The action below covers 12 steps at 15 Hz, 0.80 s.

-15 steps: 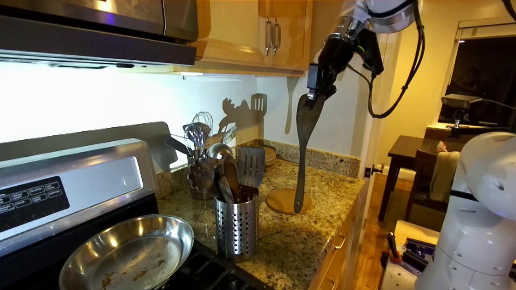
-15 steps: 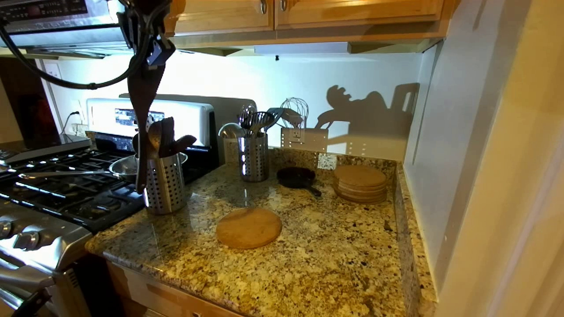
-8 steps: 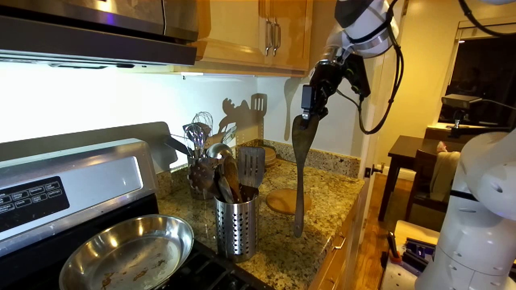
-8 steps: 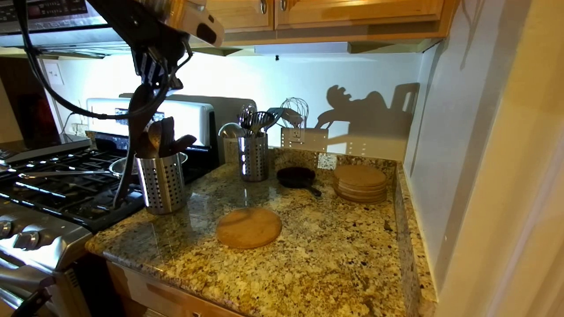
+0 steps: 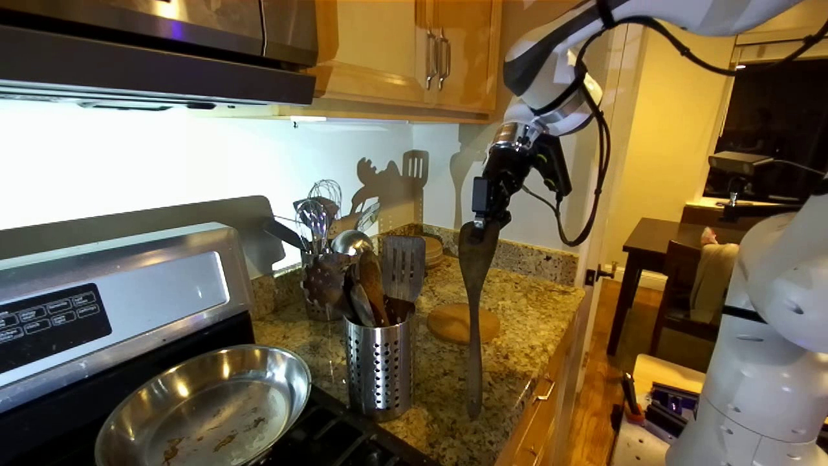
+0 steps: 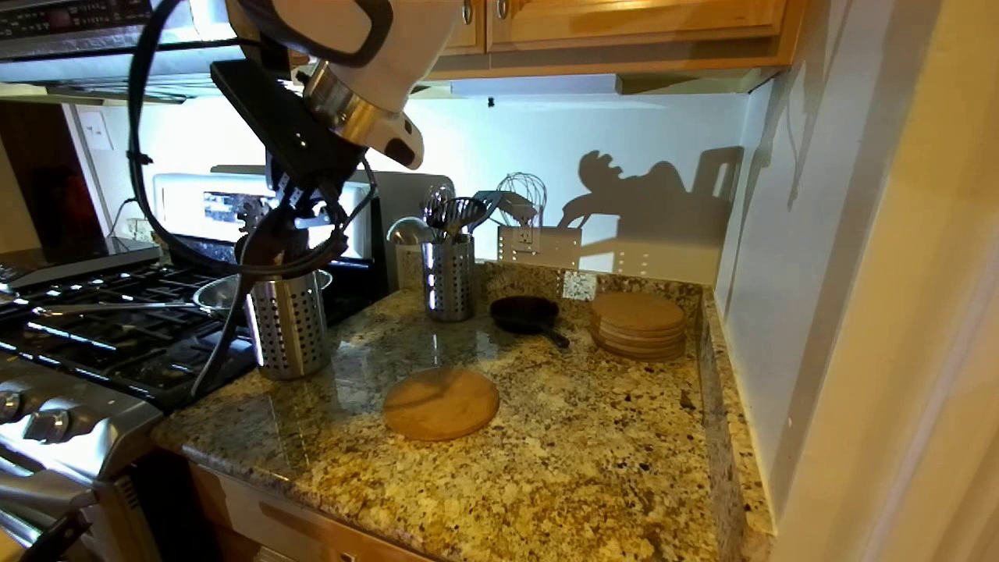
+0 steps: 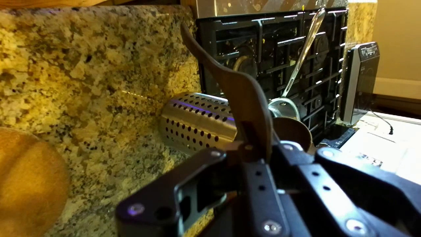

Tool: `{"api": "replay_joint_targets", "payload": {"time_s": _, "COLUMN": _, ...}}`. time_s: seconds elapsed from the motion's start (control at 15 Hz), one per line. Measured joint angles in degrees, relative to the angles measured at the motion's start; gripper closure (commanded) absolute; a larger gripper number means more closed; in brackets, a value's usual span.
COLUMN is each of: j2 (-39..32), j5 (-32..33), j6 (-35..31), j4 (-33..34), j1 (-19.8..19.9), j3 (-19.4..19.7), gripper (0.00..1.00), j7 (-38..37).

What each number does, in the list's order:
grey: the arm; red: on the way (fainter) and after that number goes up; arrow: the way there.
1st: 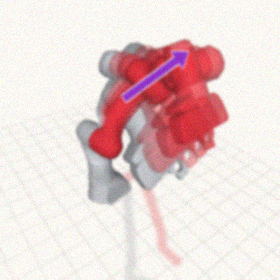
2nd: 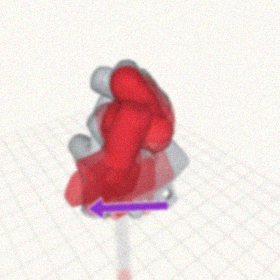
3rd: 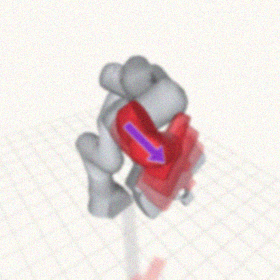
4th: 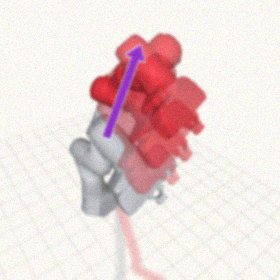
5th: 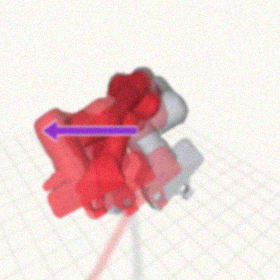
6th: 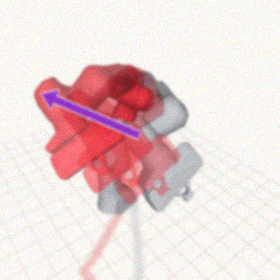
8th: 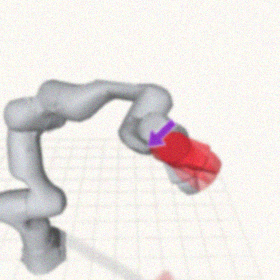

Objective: Pick up the wooden spoon from the utensil holder and put it on the countertop.

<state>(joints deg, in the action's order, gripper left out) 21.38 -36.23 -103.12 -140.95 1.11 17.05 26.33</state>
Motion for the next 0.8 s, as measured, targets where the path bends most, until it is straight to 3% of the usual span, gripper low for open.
{"api": "replay_joint_targets", "payload": {"time_s": 0.8, "j2": -14.72, "j5": -9.78, "j6": 0.22, "j4": 2.29, "j1": 5.70, "j3": 0.84, "gripper": 0.94, "j7": 15.44}}
